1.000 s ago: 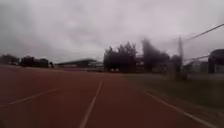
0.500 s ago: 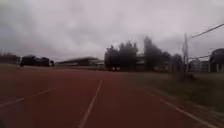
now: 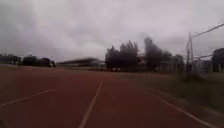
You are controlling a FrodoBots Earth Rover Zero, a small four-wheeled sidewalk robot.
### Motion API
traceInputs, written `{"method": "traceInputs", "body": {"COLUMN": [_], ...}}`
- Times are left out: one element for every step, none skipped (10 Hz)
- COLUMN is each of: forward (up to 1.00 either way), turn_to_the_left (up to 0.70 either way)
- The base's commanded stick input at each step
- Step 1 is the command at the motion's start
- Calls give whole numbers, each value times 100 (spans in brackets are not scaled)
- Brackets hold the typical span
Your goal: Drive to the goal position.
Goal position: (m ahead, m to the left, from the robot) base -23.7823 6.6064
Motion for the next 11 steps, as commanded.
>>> {"method": "traceInputs", "body": {"forward": [70, 70, 70, 37, 0, 0, 0, 0, 0, 0, 0], "turn_to_the_left": [0, 11, 32, 51, 70, 70, 70, 70, 70, 70, 70]}}
